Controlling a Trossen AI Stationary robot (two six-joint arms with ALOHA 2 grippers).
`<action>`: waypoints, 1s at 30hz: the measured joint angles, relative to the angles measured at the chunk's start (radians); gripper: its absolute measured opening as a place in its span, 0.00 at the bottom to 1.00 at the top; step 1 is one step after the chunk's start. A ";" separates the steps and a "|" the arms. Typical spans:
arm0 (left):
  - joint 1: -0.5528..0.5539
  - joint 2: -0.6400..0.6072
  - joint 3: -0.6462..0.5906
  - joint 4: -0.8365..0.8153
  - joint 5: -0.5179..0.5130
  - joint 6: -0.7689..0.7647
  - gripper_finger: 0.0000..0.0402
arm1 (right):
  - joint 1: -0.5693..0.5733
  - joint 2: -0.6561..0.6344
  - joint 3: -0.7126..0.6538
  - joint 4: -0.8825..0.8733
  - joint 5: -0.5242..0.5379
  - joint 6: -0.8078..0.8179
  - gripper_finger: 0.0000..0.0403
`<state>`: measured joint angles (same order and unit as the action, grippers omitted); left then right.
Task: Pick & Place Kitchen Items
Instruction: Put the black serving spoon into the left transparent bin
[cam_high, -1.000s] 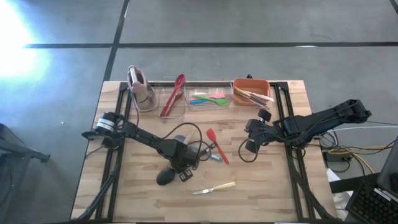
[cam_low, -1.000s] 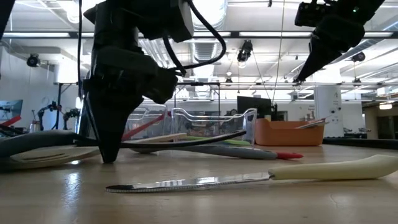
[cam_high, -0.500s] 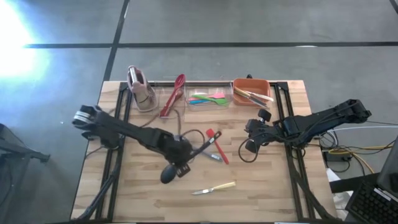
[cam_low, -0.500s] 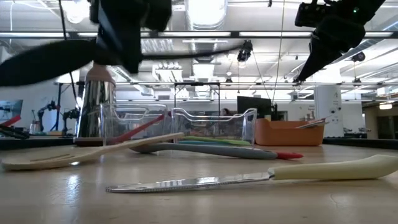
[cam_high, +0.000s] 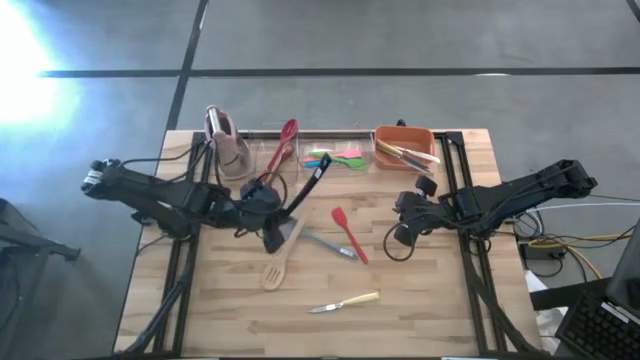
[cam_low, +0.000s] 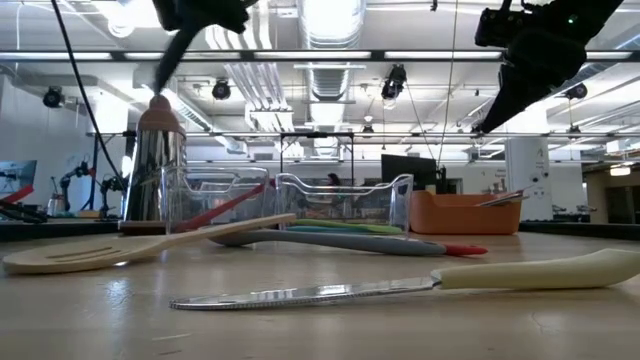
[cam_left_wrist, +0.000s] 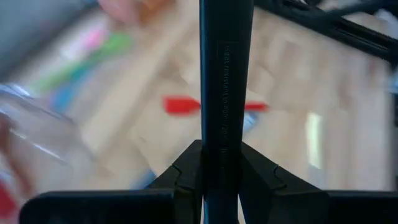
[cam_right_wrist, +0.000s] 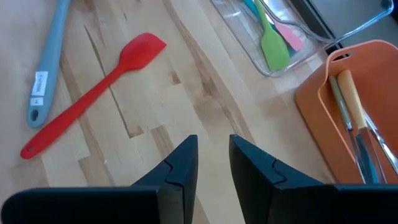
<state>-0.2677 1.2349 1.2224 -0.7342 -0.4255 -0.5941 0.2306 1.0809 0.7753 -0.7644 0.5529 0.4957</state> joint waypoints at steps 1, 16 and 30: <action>0.000 -0.001 0.000 0.007 -0.043 0.027 0.17 | 0.000 0.000 0.000 0.007 0.000 0.000 0.21; -0.011 0.042 -0.217 0.429 -0.626 0.656 0.17 | 0.000 0.000 -0.017 0.323 0.123 -0.003 0.18; -0.064 0.037 -0.378 0.771 -0.845 1.496 0.17 | -0.135 -0.052 -0.130 0.847 -0.250 -0.043 0.18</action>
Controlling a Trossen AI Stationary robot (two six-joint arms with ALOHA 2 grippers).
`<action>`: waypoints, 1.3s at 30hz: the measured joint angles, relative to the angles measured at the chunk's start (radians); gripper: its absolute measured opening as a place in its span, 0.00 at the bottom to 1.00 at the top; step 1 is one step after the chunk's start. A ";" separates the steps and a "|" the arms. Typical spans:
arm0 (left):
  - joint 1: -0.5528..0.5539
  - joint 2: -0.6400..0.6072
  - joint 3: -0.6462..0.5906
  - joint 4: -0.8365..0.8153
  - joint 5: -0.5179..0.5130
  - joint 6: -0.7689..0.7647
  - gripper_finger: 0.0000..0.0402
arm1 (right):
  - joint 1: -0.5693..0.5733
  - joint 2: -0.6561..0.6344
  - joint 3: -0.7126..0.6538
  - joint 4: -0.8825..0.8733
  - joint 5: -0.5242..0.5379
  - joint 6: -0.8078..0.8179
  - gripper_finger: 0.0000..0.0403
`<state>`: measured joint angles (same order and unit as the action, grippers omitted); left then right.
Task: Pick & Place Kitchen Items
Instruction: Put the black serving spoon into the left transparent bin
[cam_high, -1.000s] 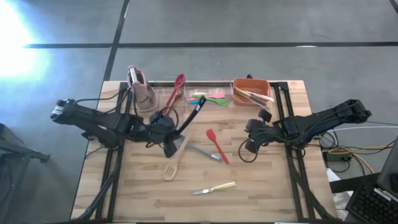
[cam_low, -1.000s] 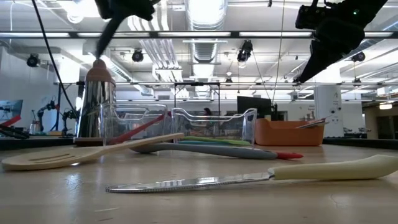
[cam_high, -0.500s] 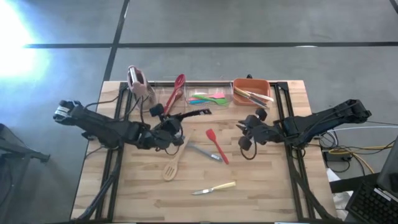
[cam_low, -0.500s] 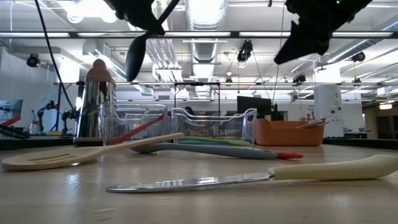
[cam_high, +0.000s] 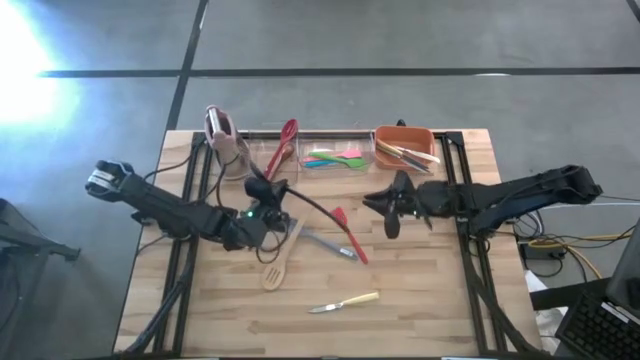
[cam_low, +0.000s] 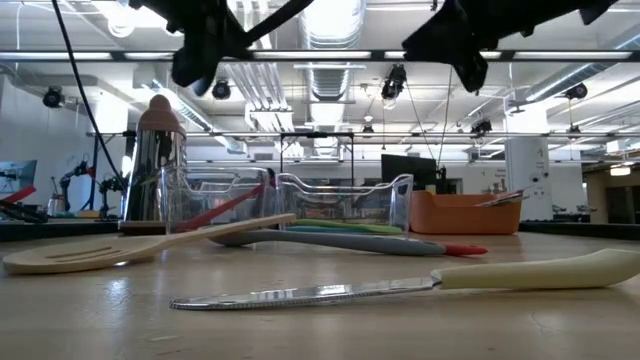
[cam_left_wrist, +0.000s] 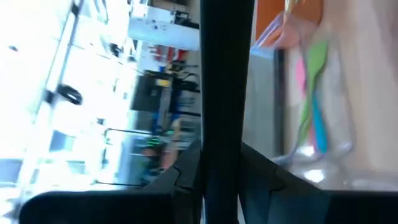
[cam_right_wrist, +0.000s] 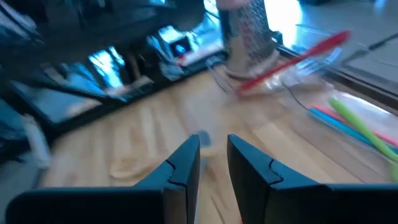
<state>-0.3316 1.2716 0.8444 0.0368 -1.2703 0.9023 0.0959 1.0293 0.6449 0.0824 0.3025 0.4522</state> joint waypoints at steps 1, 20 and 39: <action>-0.011 0.000 0.000 0.000 -0.018 0.038 0.17 | -0.023 -0.005 0.000 0.016 -0.040 0.000 0.18; -0.066 0.001 0.001 -0.067 -0.013 0.386 0.17 | -0.307 0.257 0.297 -0.057 -0.852 0.028 0.26; -0.025 0.002 0.001 -0.074 0.020 0.360 0.17 | -0.212 0.634 0.849 -0.584 -0.818 -0.170 0.41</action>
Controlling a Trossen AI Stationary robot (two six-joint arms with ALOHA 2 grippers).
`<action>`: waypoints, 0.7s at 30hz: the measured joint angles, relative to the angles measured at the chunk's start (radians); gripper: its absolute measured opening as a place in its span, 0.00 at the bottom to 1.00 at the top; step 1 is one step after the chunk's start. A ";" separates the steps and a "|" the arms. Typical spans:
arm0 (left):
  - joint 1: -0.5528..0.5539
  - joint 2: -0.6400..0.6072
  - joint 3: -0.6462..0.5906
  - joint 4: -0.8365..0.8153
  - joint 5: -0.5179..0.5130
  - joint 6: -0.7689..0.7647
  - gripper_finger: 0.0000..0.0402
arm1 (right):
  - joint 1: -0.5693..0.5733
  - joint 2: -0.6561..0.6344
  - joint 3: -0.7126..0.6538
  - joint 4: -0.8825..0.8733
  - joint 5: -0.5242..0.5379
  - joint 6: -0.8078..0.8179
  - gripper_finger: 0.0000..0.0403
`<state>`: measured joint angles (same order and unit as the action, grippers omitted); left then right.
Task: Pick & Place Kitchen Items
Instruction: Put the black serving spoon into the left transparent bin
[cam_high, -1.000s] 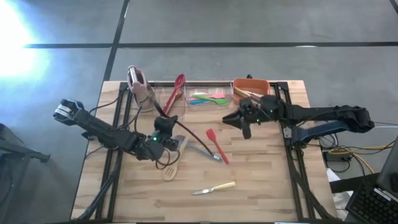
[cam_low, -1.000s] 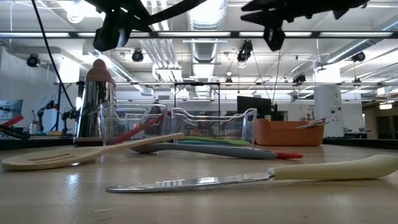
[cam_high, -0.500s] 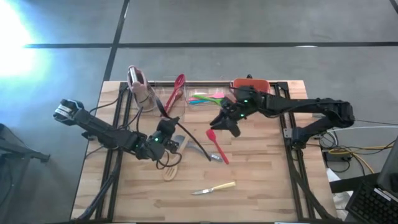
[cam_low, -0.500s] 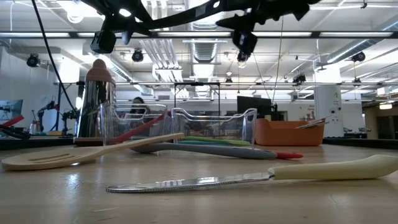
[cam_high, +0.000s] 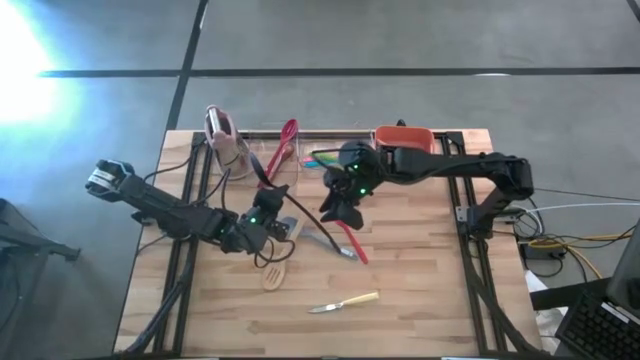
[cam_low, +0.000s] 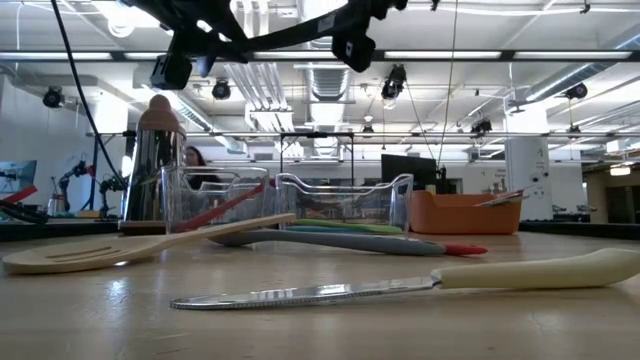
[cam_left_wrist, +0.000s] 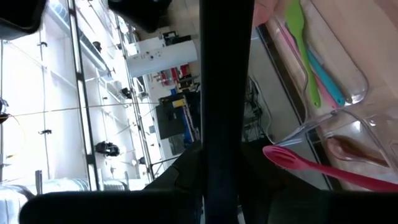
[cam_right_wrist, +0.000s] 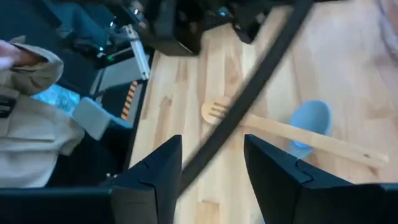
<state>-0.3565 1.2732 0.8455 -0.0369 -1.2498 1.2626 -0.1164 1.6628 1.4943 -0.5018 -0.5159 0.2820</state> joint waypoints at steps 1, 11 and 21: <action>0.001 0.000 0.000 -0.005 0.003 0.000 0.17 | 0.007 0.005 0.015 -0.002 0.004 0.006 0.42; 0.016 0.000 0.000 -0.008 0.005 0.000 0.17 | 0.083 0.005 0.033 -0.049 0.200 0.099 0.48; 0.076 0.002 0.037 -0.001 0.106 0.029 0.17 | 0.118 0.008 0.033 -0.144 0.333 0.122 0.53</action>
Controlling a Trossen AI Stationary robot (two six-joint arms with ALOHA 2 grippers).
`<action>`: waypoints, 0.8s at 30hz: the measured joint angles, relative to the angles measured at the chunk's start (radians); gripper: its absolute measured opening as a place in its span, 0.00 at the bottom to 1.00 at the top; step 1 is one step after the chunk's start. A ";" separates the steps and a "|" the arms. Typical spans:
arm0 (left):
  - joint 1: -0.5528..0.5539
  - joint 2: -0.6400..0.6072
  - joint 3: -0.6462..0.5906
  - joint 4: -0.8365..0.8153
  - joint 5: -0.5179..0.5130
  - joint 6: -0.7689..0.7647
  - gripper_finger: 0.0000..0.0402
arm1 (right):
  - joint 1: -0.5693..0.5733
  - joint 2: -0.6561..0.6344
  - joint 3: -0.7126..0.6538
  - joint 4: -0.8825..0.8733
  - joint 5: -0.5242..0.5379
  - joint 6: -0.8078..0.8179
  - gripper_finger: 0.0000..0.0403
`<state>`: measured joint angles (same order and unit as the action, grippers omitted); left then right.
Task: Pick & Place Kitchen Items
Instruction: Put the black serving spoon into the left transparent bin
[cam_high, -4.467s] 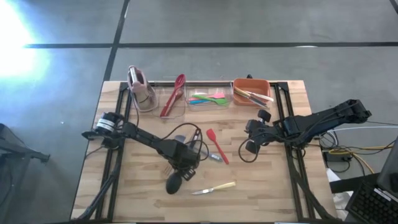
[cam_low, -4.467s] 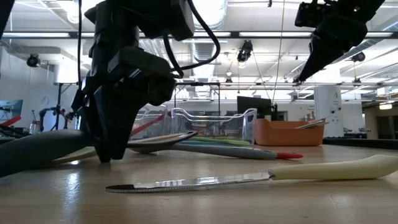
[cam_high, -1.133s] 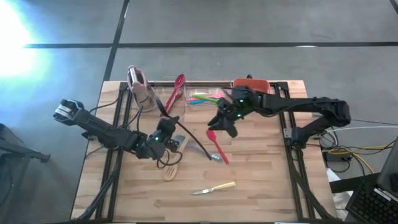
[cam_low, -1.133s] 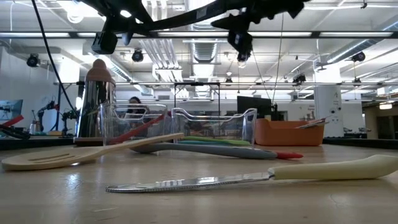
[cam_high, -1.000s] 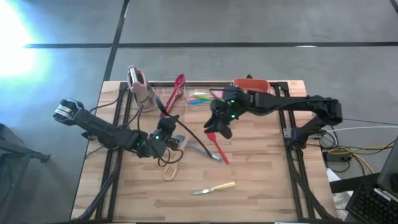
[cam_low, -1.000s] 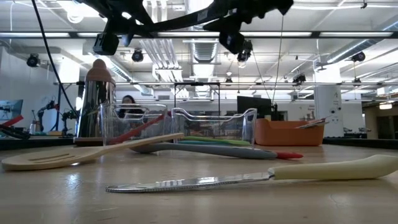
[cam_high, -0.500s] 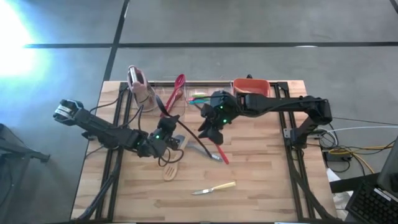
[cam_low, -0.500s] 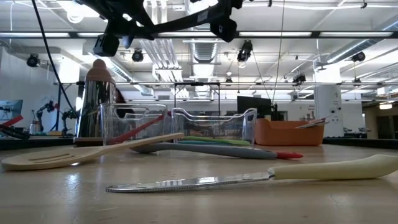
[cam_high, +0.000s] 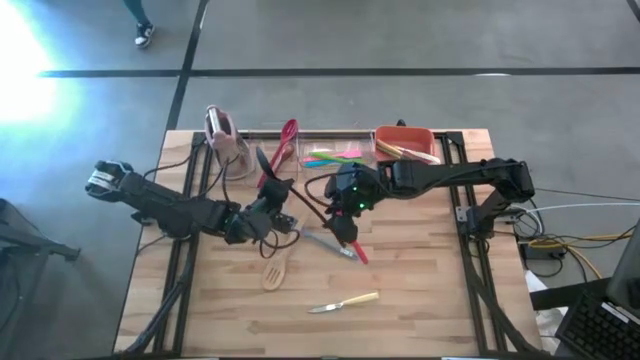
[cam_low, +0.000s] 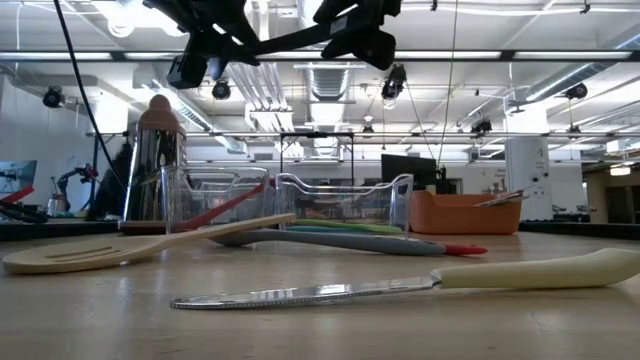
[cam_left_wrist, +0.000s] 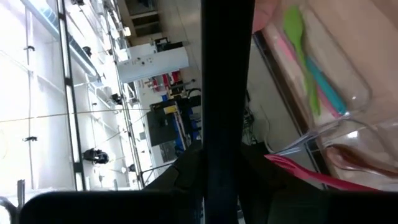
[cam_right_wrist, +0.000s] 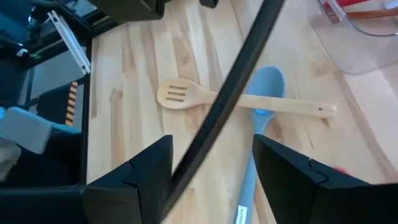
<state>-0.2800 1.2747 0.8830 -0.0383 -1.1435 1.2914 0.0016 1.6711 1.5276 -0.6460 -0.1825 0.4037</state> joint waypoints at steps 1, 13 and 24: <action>0.006 0.000 0.003 0.004 0.000 0.006 0.17 | 0.001 0.000 0.000 0.001 0.001 0.004 0.53; 0.055 0.135 0.102 0.002 0.035 0.053 0.17 | 0.001 0.000 0.000 -0.006 0.030 0.042 0.52; 0.059 0.163 0.206 0.000 0.047 0.089 0.17 | 0.001 0.002 -0.006 -0.033 0.079 -0.005 0.37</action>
<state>-0.2214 1.4378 1.0895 -0.0383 -1.0963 1.3805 0.0030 1.6730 1.5215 -0.6788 -0.1039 0.3989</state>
